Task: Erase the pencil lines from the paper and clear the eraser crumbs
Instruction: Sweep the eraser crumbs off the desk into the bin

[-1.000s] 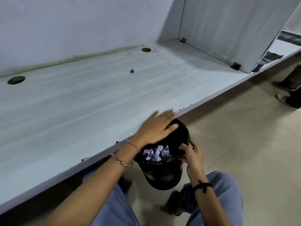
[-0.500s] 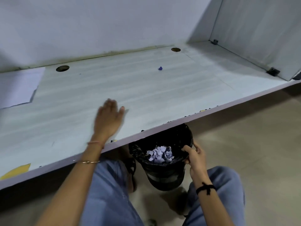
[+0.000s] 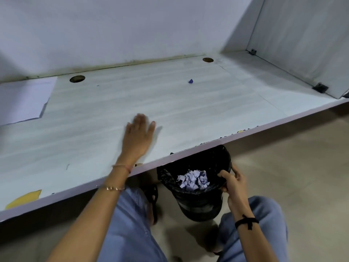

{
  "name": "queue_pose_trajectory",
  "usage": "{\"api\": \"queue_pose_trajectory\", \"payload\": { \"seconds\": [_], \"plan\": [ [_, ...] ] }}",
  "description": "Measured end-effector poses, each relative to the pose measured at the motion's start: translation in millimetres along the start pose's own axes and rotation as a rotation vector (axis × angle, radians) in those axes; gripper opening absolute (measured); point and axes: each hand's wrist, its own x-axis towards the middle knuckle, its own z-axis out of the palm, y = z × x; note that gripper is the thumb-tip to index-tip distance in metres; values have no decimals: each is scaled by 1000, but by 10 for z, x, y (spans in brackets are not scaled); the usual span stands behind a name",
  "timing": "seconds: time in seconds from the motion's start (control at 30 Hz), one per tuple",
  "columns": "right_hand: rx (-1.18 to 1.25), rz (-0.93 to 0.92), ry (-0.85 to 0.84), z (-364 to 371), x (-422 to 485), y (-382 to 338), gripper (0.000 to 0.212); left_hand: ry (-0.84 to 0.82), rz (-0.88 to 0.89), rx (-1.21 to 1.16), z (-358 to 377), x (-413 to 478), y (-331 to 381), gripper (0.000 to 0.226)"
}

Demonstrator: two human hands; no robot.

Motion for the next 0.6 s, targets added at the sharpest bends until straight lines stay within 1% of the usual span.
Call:
{"api": "queue_pose_trajectory", "payload": {
  "seconds": [0.07, 0.1, 0.17, 0.2, 0.27, 0.33, 0.4, 0.5, 0.6],
  "plan": [
    [5, 0, 14, 5, 13, 13, 53, 43, -110, 48, 66, 276, -172, 73],
    [8, 4, 24, 2, 15, 15, 54, 72, -131, 41, 82, 399, -160, 75],
    [11, 6, 40, -18, 38, 14, 57, 62, -147, 21, 72, 665, -85, 80],
    [14, 4, 47, -36, 56, 4, 57, 44, -127, 10, 69, 802, -53, 82],
    [14, 0, 58, -66, 84, -20, 57, -15, -28, 19, 57, 1028, 31, 82],
    [24, -3, 77, -97, 111, -23, 57, -110, 97, 36, 77, 1211, 219, 81],
    [28, -9, 102, -126, 132, -30, 56, -145, 225, 39, 131, 1272, 588, 80],
    [21, -21, 129, -140, 189, -11, 58, -205, 498, 39, 277, 1034, 1255, 79],
    [17, -33, 148, -171, 232, -30, 58, -341, 730, 0, 391, 630, 1628, 77]
  ]
}}
